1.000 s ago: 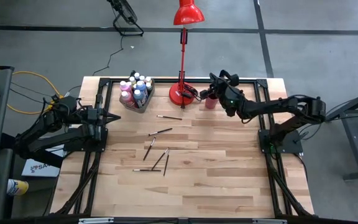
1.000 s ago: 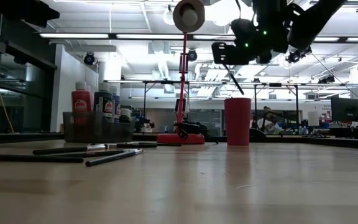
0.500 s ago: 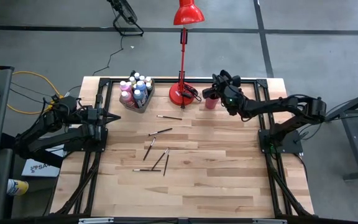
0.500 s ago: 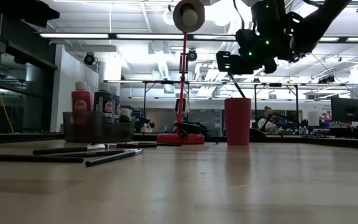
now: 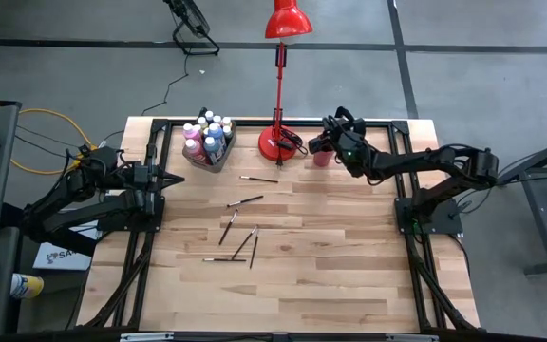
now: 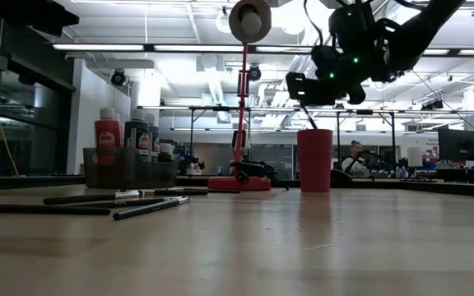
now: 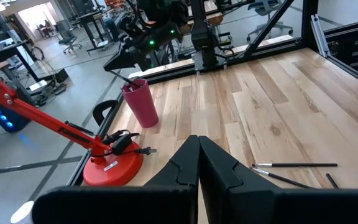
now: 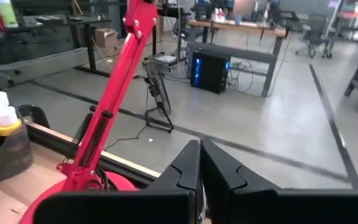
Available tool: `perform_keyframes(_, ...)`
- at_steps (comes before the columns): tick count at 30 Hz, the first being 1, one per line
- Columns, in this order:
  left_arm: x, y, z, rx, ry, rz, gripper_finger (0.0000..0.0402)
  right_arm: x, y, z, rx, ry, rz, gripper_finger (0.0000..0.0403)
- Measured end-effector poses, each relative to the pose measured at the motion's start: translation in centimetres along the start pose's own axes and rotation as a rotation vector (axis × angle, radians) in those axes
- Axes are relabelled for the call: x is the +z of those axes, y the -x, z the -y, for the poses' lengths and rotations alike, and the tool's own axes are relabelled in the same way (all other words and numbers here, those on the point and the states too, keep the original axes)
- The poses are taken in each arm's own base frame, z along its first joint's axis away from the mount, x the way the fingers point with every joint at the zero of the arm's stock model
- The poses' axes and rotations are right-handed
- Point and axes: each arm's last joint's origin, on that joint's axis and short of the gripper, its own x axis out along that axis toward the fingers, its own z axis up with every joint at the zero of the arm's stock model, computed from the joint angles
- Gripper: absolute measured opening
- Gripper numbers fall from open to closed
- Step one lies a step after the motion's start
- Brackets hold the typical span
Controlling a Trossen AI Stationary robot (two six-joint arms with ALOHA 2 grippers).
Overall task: Pick & Place Paint Supplies
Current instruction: Put the paint brush into the cup
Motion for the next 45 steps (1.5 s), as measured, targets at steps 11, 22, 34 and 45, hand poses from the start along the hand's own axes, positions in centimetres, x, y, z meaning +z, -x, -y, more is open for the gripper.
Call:
perform_keyframes(11, 0.0, 0.0, 0.0, 0.000, 0.000, 0.000, 0.0000, -0.1, 0.8, -0.8, 0.038, -0.022, -0.004, 0.0087)
perform_keyframes(22, 0.0, 0.0, 0.0, 0.000, 0.000, 0.000, 0.0000, 2.2, 6.1, -1.8, 0.224, -0.066, 0.076, 0.0125)
perform_keyframes(34, 0.0, 0.0, 0.0, 0.000, 0.000, 0.000, 0.0000, -1.7, 10.9, 2.1, 0.679, -0.067, 0.037, 0.0102)
perform_keyframes(45, 0.0, 0.0, 0.0, 0.000, 0.000, 0.000, 0.0000, -2.7, 13.6, 5.4, 0.938, -0.135, 0.141, 0.0095)
